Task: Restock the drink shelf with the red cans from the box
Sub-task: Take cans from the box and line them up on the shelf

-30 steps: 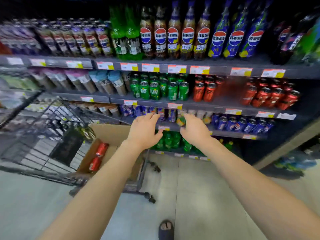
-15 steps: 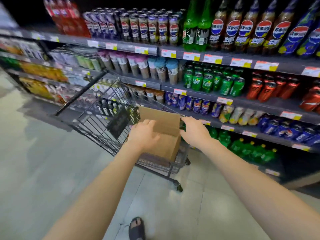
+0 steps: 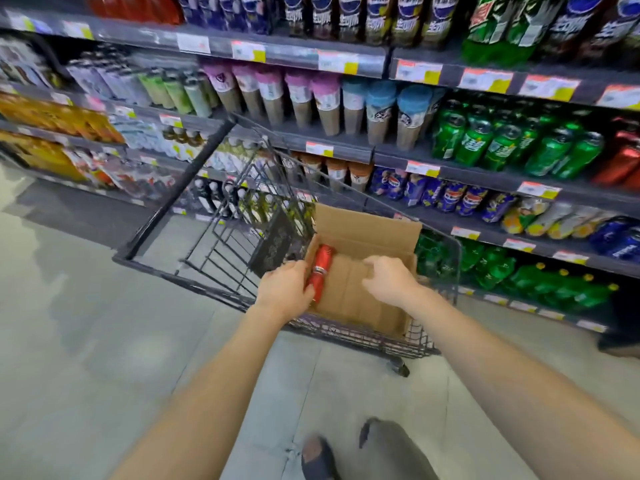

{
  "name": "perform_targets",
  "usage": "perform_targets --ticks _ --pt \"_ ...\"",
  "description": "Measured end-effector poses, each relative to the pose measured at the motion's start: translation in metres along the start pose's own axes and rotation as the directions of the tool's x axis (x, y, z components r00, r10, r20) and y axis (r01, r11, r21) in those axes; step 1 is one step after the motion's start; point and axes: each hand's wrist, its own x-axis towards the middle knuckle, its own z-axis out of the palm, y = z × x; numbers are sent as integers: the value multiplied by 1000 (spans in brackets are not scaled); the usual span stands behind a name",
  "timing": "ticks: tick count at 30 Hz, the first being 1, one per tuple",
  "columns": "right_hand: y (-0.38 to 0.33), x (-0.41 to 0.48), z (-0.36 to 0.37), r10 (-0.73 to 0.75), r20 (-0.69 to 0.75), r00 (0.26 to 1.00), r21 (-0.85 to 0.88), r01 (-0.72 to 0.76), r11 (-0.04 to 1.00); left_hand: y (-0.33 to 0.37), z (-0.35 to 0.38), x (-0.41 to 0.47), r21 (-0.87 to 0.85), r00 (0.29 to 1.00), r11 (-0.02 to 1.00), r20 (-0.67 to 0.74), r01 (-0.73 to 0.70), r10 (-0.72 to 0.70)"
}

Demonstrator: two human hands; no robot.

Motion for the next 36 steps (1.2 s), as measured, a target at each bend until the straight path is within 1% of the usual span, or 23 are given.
perform_targets --ticks 3,7,10,13,16,19,23,27,30,31,33,35,36 --pt "-3 41 14 43 47 998 12 -44 999 -8 20 37 -67 998 997 58 24 -20" --pt "3 112 31 149 116 982 98 -161 982 -12 53 89 -124 982 981 139 149 -131" --pt "12 173 43 205 172 964 138 -229 964 -16 76 132 -102 958 971 214 218 -193" --pt "23 229 53 264 237 935 136 -301 944 -21 103 169 -76 918 961 322 267 -230" --pt "31 275 68 324 285 902 226 -392 892 -27 129 199 -90 871 935 404 343 -281" --pt "47 319 95 357 331 873 246 -445 861 -30 149 229 -76 834 920 457 384 -310" --pt "49 356 128 361 357 861 244 -459 854 -34 187 261 -37 780 907 525 420 -340" --pt "54 398 176 401 397 826 291 -528 798 -42 236 281 -43 733 892 588 450 -342" --pt "56 423 204 432 428 793 383 -593 709 -48 265 288 -20 729 900 595 435 -338" --pt "52 427 207 437 428 791 413 -601 684 -49 273 290 -9 738 903 580 429 -344" --pt "48 434 213 446 431 785 506 -619 601 -48 283 295 25 766 907 527 420 -368" --pt "49 451 235 426 394 814 549 -580 601 -45 291 299 68 784 908 480 413 -393" --pt "47 456 240 429 380 819 566 -573 593 -43 294 301 79 782 905 475 419 -403"
